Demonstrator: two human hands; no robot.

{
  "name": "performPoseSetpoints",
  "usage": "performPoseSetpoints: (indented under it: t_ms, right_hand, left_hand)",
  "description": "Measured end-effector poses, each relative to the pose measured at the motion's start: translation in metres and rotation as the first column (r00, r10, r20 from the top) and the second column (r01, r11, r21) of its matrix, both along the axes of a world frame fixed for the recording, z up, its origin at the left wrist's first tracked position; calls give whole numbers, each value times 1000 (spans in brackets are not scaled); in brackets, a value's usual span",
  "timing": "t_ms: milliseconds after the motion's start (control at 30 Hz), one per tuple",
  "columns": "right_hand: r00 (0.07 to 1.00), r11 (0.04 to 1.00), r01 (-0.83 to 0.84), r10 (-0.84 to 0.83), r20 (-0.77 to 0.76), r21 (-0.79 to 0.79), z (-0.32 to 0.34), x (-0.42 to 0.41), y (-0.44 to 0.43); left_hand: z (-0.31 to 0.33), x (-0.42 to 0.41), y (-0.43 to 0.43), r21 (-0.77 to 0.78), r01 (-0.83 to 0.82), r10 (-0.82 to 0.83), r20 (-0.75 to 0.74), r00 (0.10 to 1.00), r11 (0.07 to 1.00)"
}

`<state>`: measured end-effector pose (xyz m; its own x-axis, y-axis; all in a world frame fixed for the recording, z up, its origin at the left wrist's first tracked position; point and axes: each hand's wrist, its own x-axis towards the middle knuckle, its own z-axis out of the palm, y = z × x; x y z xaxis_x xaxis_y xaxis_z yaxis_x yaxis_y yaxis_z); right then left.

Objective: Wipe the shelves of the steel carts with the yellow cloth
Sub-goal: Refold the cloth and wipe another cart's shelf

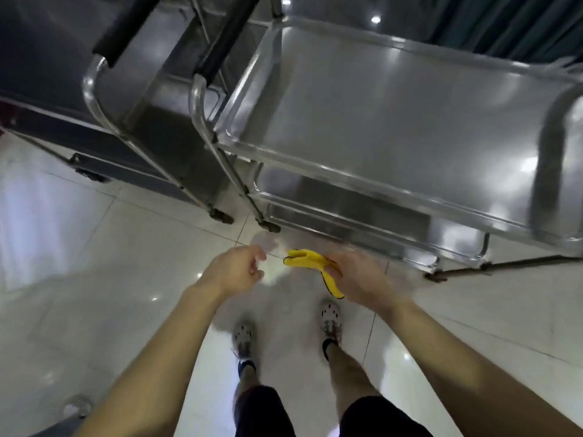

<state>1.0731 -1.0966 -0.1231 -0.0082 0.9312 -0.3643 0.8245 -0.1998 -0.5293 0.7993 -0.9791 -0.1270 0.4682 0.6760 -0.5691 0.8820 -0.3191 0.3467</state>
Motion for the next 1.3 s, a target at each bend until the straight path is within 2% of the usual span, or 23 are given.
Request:
performPoseSetpoints:
  t_ms: [100, 200, 400, 567, 700, 867, 1033, 1133, 1233, 1300]
  right_hand:
    - [999, 996, 41, -39, 28, -83, -9, -26, 0]
    - [997, 988, 71, -69, 23, -140, -23, -53, 7]
    - [988, 986, 101, -115, -100, -132, -94, -86, 32]
    - [960, 972, 208, -224, -166, -110, -192, -89, 59]
    - [879, 907, 381, -416, -235, -180, -269, -85, 73]
    - [887, 889, 401, -438, -148, -222, -398, -77, 88]
    - [790, 798, 529, -587, -174, -289, -511, -48, 100]
    - [702, 737, 626, -675, -228, -254, -553, -26, 100]
    - [775, 795, 604, -602, -193, -52, -561, -6, 112]
    - [795, 782, 606, -585, -163, 148, -561, 18, 138]
  left_hand:
    - [-16, -5, 14, -86, 63, -57, 78, 995, 994]
    - [-39, -7, 26, -102, 152, -137, 146, 980, 983]
    - [-121, -6, 53, -201, 132, -78, 255, 964, 971]
    - [-217, -7, 62, -244, 10, 71, 319, 945, 970]
    - [-287, -1, 72, -259, -44, 143, 376, 916, 965]
    - [-380, 9, 91, -288, -82, 204, 425, 882, 954]
    - [-485, 23, 109, -323, -140, 295, 503, 812, 936]
    - [-542, 33, 123, -338, -200, 361, 524, 771, 919]
    - [-579, 56, 142, -292, -233, 364, 565, 740, 928]
    - [-591, 84, 163, -235, -276, 362, 640, 677, 932]
